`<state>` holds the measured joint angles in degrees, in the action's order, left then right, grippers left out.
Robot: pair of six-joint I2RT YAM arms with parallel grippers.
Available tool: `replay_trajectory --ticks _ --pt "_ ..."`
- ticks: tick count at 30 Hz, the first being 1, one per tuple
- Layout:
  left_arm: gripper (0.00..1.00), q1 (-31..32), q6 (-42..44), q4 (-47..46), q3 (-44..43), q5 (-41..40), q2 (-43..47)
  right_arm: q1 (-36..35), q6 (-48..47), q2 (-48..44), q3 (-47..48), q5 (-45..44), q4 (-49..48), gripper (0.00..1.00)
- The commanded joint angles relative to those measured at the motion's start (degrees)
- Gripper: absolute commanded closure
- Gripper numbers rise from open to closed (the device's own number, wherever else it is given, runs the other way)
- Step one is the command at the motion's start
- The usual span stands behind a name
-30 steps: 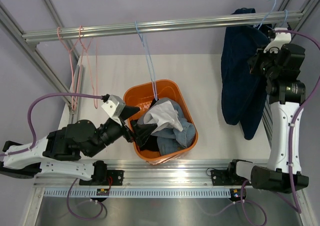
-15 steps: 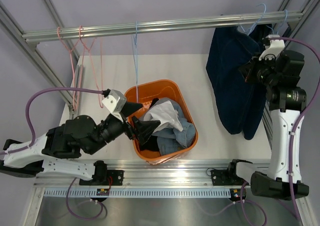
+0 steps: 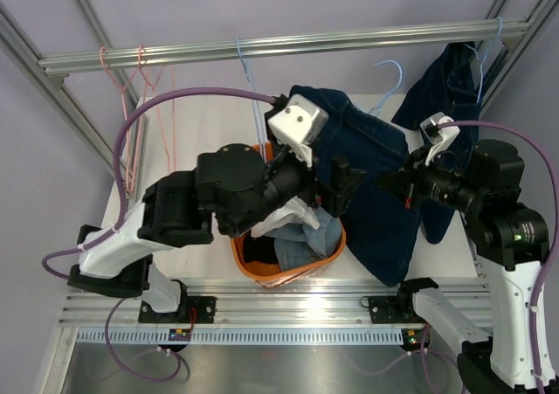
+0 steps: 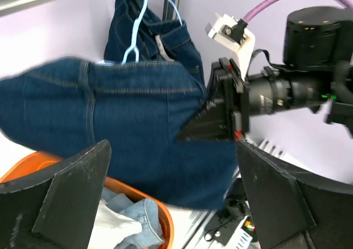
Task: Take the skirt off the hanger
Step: Pick up the hanger from the clothesline, then remove the skirt from the hanger.
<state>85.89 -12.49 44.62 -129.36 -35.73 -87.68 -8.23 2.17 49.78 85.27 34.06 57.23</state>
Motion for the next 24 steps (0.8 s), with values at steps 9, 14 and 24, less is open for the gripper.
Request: replay_trajectory --ticks 9,14,24 --pt "0.01 -2.57 1.59 -5.49 2.44 -3.20 -2.15 -2.58 -1.30 -1.88 3.49 8.47 5.26 1.00" --pt "0.01 -3.53 3.26 -10.43 2.72 -2.78 -3.55 -3.72 -1.38 -1.97 3.23 9.53 5.43 1.00" --pt "0.01 -9.68 2.12 -13.68 2.09 0.57 -9.70 -6.80 -1.82 -2.49 3.41 12.69 6.40 1.00"
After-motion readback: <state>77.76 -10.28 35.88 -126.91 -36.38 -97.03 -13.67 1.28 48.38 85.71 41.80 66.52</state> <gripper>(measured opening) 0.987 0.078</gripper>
